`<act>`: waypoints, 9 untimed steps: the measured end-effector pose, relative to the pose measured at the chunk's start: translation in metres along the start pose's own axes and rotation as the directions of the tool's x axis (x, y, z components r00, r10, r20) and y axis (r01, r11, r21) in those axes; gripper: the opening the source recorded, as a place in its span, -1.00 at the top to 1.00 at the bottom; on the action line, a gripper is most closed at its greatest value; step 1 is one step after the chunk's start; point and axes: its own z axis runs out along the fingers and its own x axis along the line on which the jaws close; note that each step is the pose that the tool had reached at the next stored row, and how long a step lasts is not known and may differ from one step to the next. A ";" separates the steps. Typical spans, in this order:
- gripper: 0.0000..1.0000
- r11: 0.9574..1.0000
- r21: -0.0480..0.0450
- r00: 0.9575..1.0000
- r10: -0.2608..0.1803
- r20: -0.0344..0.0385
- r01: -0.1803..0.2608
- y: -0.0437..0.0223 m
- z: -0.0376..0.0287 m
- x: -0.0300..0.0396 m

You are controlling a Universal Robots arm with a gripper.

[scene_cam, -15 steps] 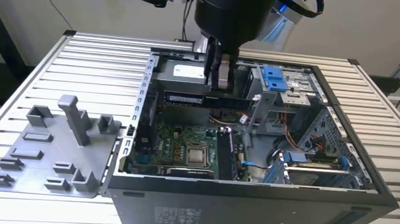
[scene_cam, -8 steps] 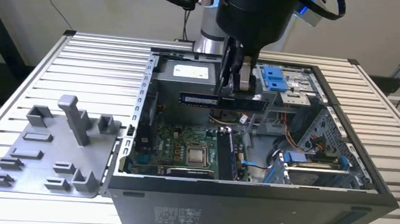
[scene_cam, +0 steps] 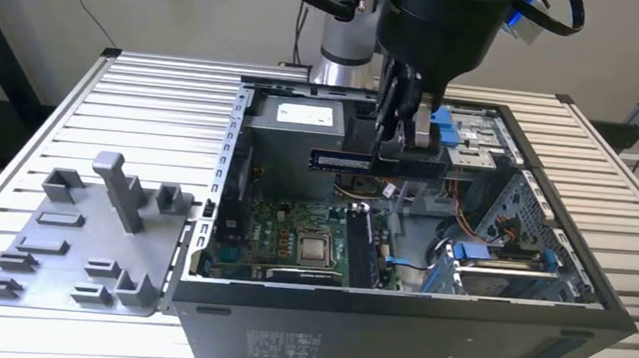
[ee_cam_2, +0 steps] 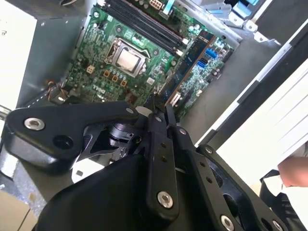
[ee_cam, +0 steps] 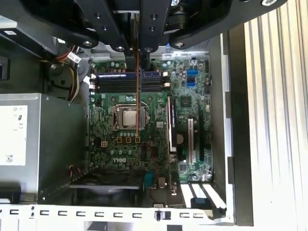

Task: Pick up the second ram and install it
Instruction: 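Pick up the second ram and move it above second insertion slot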

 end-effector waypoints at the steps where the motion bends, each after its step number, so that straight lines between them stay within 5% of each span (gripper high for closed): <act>1: 0.72 1.000 0.000 1.000 0.000 0.000 0.000 -0.0024 -0.0001 -0.0001; 9: 0.72 1.000 0.000 1.000 0.000 0.000 0.000 -0.0216 -0.0005 -0.0009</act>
